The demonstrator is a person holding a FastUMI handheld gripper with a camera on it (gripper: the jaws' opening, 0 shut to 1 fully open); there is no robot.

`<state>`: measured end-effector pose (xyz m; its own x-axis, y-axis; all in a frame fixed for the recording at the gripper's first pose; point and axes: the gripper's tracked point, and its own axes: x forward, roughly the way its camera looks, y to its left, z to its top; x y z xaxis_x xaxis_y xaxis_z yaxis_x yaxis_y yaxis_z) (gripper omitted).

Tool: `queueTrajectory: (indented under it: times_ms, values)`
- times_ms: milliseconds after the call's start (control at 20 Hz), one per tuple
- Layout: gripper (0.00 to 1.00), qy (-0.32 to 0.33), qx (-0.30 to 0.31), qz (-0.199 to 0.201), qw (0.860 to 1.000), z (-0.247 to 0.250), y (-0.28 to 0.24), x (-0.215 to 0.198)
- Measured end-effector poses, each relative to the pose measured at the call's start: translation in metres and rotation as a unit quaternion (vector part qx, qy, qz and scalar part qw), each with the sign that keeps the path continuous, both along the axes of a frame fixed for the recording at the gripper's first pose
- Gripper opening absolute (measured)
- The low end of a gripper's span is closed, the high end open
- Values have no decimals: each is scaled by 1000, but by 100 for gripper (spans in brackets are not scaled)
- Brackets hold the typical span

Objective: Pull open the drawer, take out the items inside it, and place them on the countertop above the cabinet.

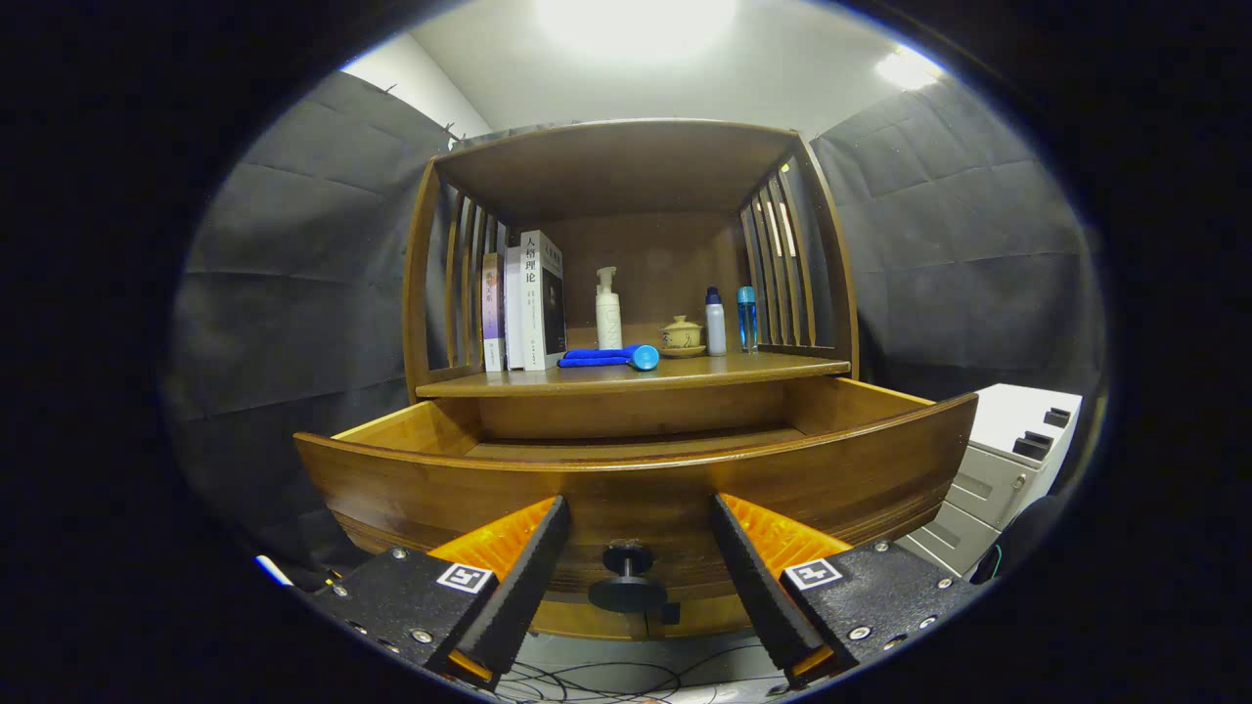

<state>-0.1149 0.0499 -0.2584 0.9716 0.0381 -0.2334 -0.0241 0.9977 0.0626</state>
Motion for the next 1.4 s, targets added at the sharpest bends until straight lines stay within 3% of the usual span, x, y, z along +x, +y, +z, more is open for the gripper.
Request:
queueTrajectory:
  times_ms: [1400]
  values:
    - [93, -4, -12, -1, 1000, -20, 5, 145]
